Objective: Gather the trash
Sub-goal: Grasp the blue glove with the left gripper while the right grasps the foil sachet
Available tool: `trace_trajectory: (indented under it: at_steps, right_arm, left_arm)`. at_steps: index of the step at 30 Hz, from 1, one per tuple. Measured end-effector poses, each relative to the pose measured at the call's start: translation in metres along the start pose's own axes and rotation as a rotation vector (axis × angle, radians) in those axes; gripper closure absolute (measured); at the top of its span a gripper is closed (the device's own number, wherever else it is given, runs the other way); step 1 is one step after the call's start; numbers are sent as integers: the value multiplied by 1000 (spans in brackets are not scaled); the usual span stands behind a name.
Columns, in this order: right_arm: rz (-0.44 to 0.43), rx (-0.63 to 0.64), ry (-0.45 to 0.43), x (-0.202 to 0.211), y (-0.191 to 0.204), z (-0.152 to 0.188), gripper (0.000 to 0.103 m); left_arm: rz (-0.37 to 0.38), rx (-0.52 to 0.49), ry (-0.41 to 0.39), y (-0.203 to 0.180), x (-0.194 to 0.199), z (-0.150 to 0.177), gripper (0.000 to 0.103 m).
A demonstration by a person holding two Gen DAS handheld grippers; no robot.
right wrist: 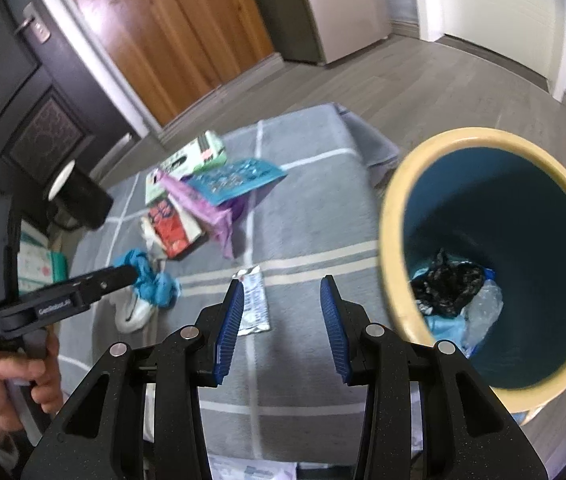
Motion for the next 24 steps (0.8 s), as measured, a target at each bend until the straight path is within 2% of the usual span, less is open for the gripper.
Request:
trace_trajectory:
  at_steps: [3, 5, 7, 24]
  right_arm:
    - [-5, 19, 18, -7, 9, 4, 62]
    - [-9, 31, 28, -12, 14, 5, 62]
    - [-10, 39, 36, -17, 17, 6, 62]
    - [12, 168, 134, -59, 40, 32, 62]
  left_arm:
    - [12, -40, 8, -4, -3, 2, 57]
    - [-5, -84, 18, -8, -4, 4, 87]
    - [4, -92, 22, -9, -3, 5, 96]
    - [80, -45, -67, -3, 48, -11, 99]
Point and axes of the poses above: each gripper's, at about its wrist camera, not at the fingertips, and x roughly against the way its jaws point, y to its left, z to its underside, the point moved 2 cm from there along -x, roughly the way its jaws point, and after that the axes turned 12 degrees about -y, right-handed, at the moved point
